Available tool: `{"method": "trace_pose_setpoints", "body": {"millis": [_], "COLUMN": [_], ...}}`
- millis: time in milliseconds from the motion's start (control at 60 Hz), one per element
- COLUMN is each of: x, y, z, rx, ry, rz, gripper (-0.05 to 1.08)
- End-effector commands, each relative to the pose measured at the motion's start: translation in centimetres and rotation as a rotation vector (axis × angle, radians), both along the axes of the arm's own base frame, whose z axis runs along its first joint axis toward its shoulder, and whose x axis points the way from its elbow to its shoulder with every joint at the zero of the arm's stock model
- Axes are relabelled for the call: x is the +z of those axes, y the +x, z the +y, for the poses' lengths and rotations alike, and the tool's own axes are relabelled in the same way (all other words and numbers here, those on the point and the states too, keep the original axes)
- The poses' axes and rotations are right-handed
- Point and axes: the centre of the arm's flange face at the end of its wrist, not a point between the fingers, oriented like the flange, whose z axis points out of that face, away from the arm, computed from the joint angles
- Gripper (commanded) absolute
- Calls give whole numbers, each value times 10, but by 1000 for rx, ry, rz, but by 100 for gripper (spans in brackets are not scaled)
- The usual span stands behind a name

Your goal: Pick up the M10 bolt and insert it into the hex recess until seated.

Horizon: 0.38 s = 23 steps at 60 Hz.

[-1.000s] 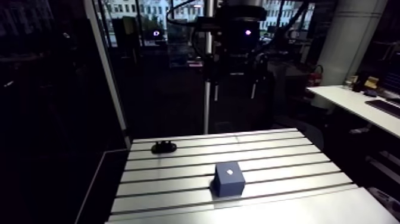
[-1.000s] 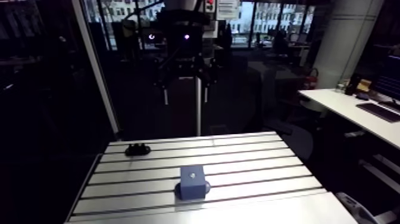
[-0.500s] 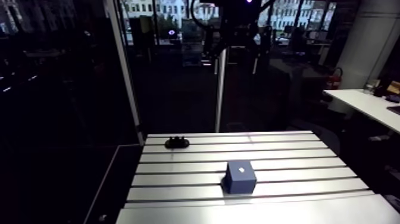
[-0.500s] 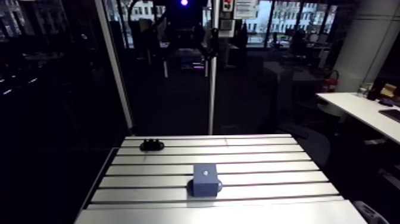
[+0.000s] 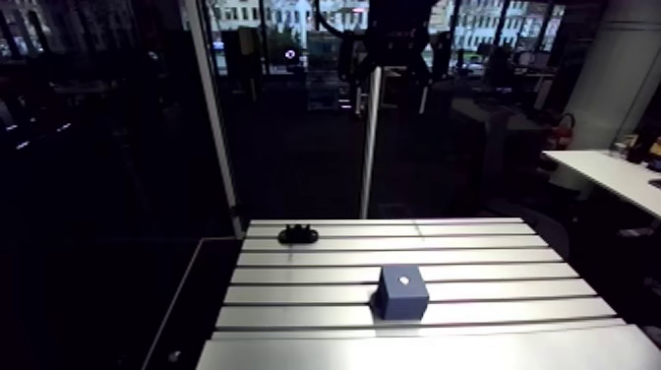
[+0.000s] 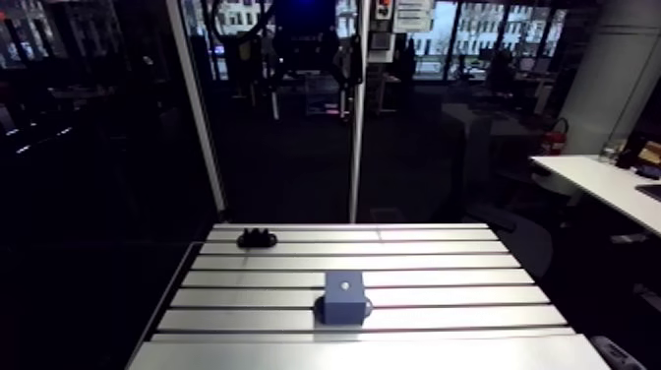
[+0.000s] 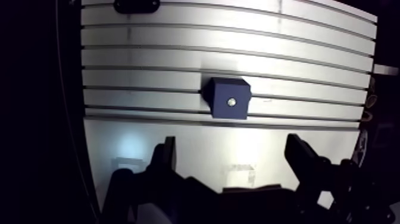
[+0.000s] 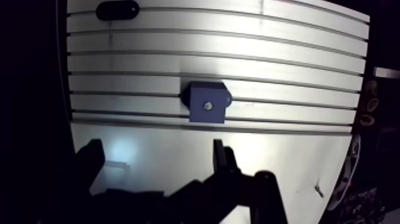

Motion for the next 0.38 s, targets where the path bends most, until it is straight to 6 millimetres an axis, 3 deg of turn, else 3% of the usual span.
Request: {"method": "trace_pose_setpoints", "body": {"millis": [17, 383], "x": [-4, -17], "y": [-1, -3], "z": [-1, -5], "rx": [1, 8], "ry": [-7, -10], "rz": [-5, -27], "gripper": [1, 1]}}
